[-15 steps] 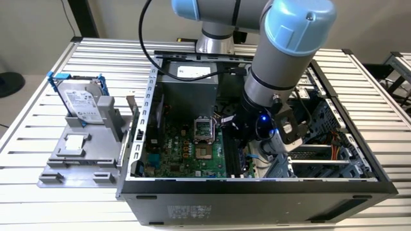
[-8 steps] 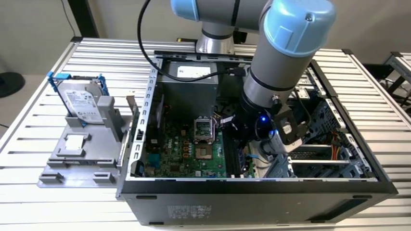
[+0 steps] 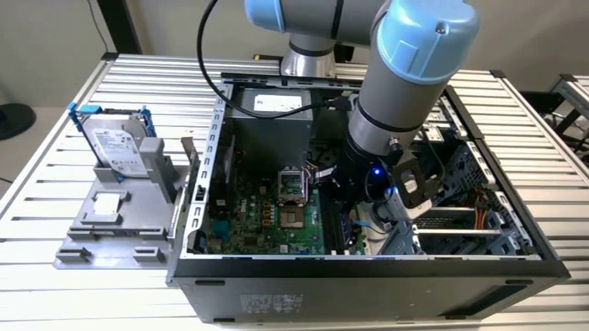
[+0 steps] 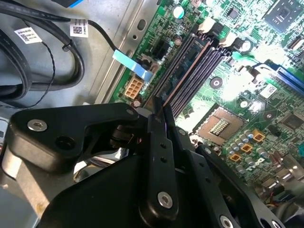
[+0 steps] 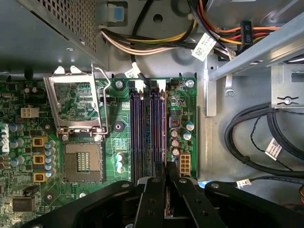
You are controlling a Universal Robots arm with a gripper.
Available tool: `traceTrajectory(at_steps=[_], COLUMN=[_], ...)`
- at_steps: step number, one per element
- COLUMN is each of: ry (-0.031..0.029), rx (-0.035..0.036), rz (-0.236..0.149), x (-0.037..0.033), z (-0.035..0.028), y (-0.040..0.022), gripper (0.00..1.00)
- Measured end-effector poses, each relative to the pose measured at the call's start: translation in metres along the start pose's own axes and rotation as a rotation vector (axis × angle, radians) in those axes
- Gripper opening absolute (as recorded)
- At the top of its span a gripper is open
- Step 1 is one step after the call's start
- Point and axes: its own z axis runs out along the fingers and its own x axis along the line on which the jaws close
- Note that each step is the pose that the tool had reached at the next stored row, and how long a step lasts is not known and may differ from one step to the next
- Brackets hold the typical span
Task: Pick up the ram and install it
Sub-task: 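Insert the ram into the slot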
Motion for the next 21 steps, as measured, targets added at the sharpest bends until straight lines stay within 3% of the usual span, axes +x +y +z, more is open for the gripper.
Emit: traceTrajectory(at_steps=[21], ry=[0.0008], rx=[0.0003], rz=[-0.014], x=[-0.0001], z=[0.0038], y=[-0.0008], gripper=[0.0])
